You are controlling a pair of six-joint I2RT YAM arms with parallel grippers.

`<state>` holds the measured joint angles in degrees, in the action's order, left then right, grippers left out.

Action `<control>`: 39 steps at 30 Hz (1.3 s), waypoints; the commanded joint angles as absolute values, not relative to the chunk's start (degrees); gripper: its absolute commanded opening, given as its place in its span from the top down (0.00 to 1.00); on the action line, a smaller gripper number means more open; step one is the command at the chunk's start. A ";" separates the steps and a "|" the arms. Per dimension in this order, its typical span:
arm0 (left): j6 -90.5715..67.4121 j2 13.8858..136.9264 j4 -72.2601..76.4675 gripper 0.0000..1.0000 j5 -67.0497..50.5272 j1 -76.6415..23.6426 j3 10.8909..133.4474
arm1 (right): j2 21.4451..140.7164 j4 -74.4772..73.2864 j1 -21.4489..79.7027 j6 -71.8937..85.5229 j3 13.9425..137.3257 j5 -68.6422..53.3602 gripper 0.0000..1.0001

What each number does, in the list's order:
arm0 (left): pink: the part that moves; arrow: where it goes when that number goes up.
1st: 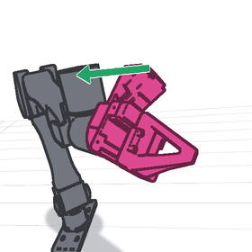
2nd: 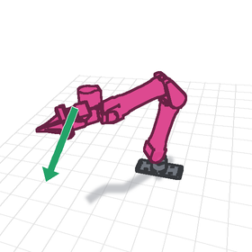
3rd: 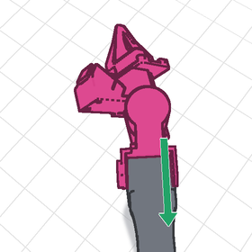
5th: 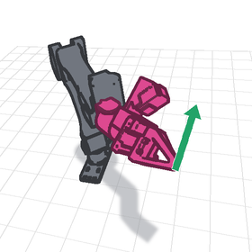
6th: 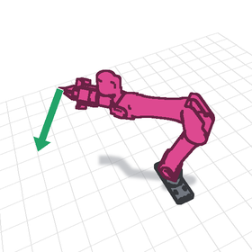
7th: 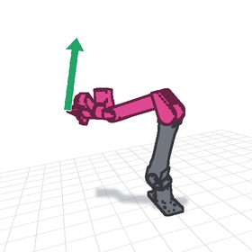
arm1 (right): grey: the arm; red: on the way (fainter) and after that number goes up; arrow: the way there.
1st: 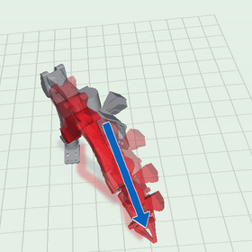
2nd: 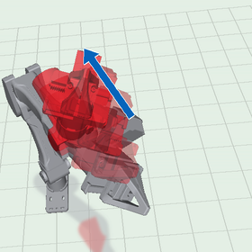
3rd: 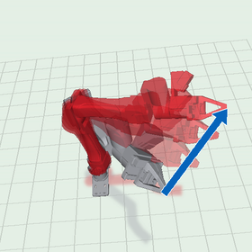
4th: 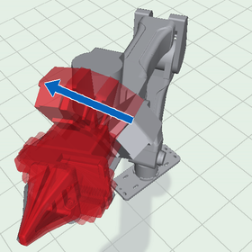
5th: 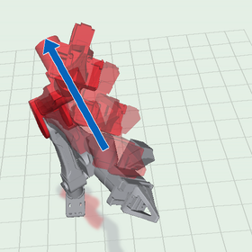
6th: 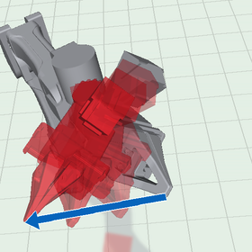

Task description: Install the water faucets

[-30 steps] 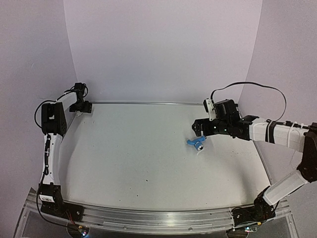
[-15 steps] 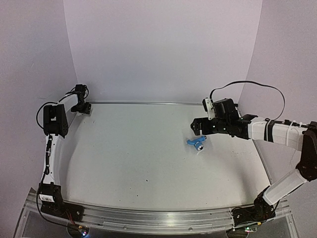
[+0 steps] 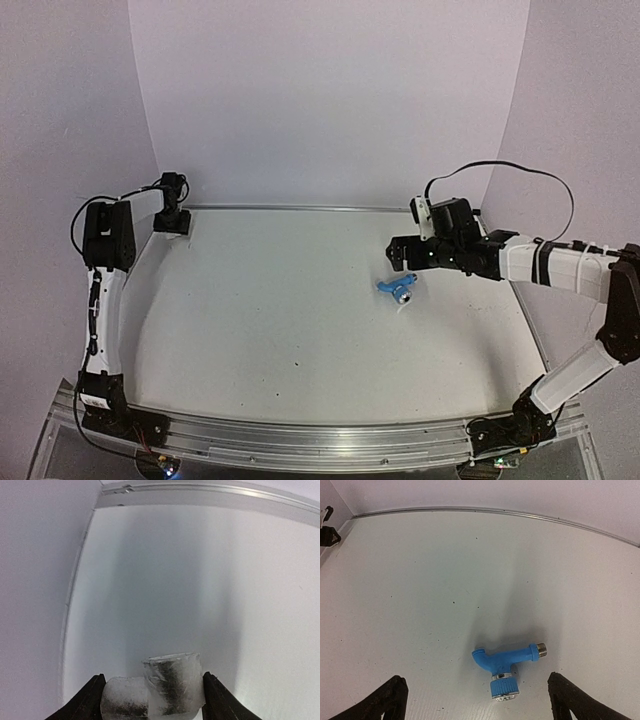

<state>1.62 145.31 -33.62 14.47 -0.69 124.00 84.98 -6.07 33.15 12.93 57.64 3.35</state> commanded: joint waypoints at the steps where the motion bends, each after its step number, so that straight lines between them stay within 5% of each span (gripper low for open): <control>1: -6.99 134.91 -36.57 0.70 7.47 -5.43 114.06 | 80.04 -7.44 33.31 15.14 55.75 6.38 0.02; 9: -18.95 117.13 -32.49 0.78 -8.01 -11.20 93.10 | 73.97 -9.99 33.32 17.35 50.61 -4.67 0.02; 17: -44.65 100.97 1.39 0.81 -37.32 -19.50 65.47 | 76.45 -1.40 35.43 20.61 47.38 -18.77 0.02; 31: -61.30 104.74 36.06 0.84 -32.98 -33.56 48.60 | 86.04 8.48 42.32 25.53 49.05 -19.30 0.02; 39: -57.20 112.28 37.30 0.78 -29.79 -36.64 49.29 | 88.47 8.70 44.12 25.69 48.87 -17.74 0.02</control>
